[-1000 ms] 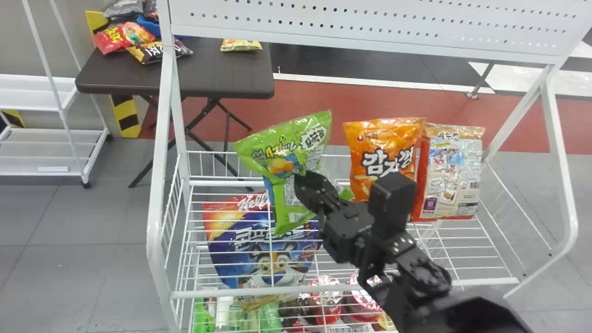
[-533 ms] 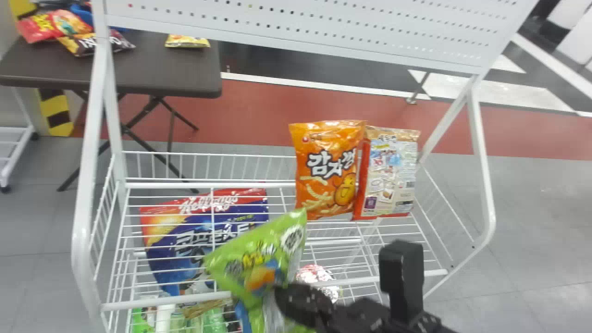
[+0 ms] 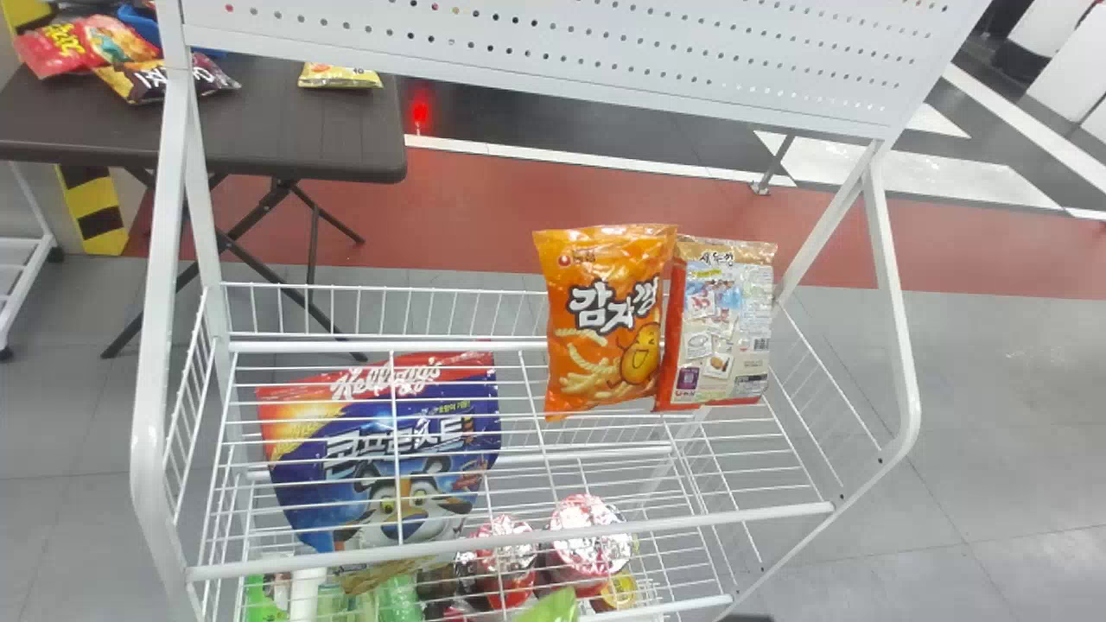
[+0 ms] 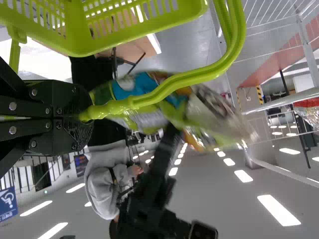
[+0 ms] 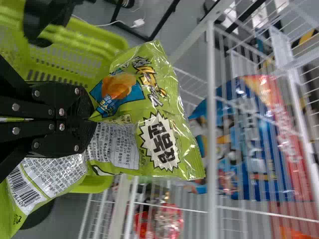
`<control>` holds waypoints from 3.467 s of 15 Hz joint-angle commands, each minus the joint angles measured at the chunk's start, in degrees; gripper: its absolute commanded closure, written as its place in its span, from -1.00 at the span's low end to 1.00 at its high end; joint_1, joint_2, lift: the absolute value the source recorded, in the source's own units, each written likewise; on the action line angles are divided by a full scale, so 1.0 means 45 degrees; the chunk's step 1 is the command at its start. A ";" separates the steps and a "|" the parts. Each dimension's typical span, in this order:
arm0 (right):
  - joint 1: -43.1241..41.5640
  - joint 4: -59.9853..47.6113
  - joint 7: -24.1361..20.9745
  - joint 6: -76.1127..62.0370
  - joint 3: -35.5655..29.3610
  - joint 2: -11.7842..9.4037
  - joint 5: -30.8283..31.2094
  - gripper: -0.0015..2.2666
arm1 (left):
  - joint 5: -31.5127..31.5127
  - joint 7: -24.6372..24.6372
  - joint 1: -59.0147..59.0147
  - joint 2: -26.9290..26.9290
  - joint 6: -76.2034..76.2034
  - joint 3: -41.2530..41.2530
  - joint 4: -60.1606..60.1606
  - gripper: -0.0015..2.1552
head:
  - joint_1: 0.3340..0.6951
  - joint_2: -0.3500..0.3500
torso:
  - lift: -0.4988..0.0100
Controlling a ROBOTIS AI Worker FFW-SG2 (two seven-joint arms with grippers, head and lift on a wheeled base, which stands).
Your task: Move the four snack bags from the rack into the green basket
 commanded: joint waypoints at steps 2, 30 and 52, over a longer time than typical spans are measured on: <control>-0.0109 0.1673 0.0002 -0.0827 0.0721 0.0041 0.0159 0.82 | 0.0002 0.0009 0.0016 -0.0010 -0.0008 -0.0045 -0.0036 0.66 | 1.00 -1.00 | 0.96; -0.0656 0.3431 0.0099 -0.7897 0.0506 0.0314 0.0511 -0.94 | -0.0057 0.0107 0.0406 0.0029 0.0070 -0.0084 -0.0602 0.66 | 1.00 -1.00 | 0.96; -1.1242 1.1810 0.0295 -1.1061 -0.1330 0.1076 0.2932 0.15 | -0.0155 0.0263 0.0348 0.0010 0.0304 -0.0084 -0.0641 0.66 | 1.00 -1.00 | 0.96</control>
